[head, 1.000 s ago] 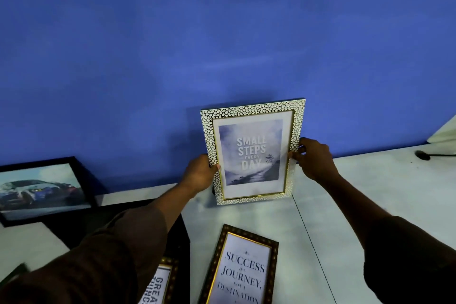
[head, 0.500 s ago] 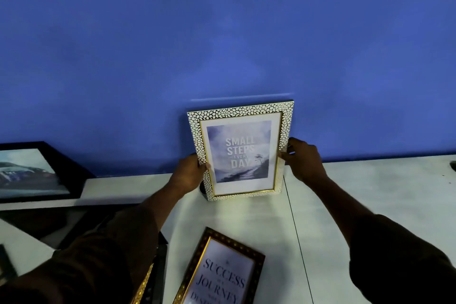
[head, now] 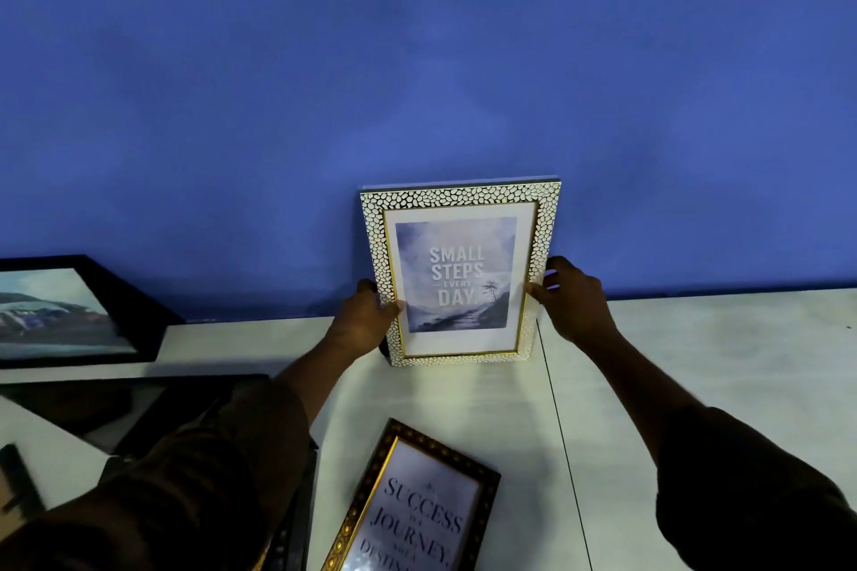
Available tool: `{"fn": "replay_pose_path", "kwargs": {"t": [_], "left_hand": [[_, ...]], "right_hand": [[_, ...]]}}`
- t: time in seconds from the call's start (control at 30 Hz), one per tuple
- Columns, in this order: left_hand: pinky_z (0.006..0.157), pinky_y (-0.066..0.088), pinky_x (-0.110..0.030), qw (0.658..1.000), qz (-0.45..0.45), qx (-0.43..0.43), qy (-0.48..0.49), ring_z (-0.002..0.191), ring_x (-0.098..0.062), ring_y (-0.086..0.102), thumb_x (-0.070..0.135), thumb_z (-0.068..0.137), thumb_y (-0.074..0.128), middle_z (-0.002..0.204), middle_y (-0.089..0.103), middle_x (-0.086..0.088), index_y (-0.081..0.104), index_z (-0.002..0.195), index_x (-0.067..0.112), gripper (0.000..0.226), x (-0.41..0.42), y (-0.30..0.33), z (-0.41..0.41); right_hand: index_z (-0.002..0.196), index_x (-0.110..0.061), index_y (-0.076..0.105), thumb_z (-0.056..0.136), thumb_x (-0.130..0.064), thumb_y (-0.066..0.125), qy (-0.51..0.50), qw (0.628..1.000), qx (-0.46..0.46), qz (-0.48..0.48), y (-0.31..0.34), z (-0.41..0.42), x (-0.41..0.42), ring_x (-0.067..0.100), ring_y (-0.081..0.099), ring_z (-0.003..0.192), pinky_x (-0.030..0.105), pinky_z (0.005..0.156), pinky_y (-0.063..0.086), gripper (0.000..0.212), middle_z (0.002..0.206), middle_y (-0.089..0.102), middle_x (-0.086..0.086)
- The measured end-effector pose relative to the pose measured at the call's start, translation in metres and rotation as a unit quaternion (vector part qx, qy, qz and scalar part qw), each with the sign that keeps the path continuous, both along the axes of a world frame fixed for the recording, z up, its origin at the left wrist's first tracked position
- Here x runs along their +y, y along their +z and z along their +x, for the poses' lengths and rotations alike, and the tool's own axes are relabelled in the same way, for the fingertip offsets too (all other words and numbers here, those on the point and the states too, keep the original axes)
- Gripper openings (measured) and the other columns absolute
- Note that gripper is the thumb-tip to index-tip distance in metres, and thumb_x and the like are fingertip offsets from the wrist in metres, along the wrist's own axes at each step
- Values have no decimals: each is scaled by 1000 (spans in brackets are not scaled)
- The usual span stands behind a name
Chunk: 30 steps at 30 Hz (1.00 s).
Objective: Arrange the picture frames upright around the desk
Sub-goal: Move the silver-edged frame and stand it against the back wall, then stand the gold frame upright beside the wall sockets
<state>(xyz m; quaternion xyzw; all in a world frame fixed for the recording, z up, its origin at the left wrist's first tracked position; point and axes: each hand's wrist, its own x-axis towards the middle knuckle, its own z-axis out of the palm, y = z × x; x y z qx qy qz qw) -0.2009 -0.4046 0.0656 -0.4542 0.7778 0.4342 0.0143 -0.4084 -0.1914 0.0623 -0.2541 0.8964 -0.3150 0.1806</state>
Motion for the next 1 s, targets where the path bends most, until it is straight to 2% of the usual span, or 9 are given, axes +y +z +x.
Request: {"fn": "replay_pose_path", "kwargs": {"t": [0.1,0.17,0.27,0.43,0.53,0.77,0.83,0.9,1.0], "left_hand": [[91,43,-31,999,18,-24,10,123,-35,55,29,93,64,135,57,-17,43,130,4,48,15,-6,9],[93,43,-32,998,17,-56,-1,127,-36,52,33,93,63,140,53,-19,39,138,4,59,28,-12,23],[95,45,-36,995,22,-101,-6,124,-37,54,41,90,65,136,54,-22,40,134,1,65,47,-32,52],[102,45,-39,988,53,-145,-13,127,-37,52,44,88,65,138,51,-23,39,137,1,70,83,-59,100],[100,44,-40,979,58,-192,-28,128,-41,48,47,87,65,138,47,-25,39,137,1,73,108,-78,131],[99,45,-39,973,52,-213,-66,122,-40,52,45,89,59,134,49,-22,52,130,2,59,124,-98,179],[95,49,-40,976,59,-197,-68,115,-40,57,43,87,58,129,54,-22,58,127,5,55,122,-102,186],[89,52,-39,981,60,-173,-67,109,-40,60,39,86,58,123,59,-21,62,122,8,47,122,-105,193],[75,49,-31,989,84,-112,-46,100,-37,65,27,89,59,114,65,-19,67,111,9,30,125,-103,202]], "right_hand": [[121,-13,59,89,-33,70,-11,1000,-12,3,-6,9,10,22,70,102,28,78,46,39,114,72,3],[124,-14,58,88,-39,70,-22,999,-21,12,-14,22,23,24,68,106,32,83,49,45,115,73,4],[126,-15,57,87,-44,71,-38,997,-61,35,-29,52,46,27,67,106,37,89,50,51,109,75,7],[115,-25,59,79,-53,72,-59,985,-147,68,-65,111,79,24,70,95,34,84,53,48,96,75,5],[103,-29,59,73,-54,74,-61,976,-188,96,-98,156,106,25,74,89,39,85,57,41,89,77,3],[76,-35,55,76,-37,74,-96,962,-231,108,-130,256,137,31,73,91,47,84,58,20,93,76,5],[81,-28,60,81,-30,69,-84,967,-209,118,-122,274,130,34,72,93,46,82,58,10,95,74,10],[91,-14,63,84,-25,65,-87,968,-200,126,-119,291,123,35,69,95,46,84,56,13,96,73,13],[95,-15,64,83,-27,63,-170,955,-219,105,-112,308,117,31,69,93,43,85,56,17,95,74,8]]}}
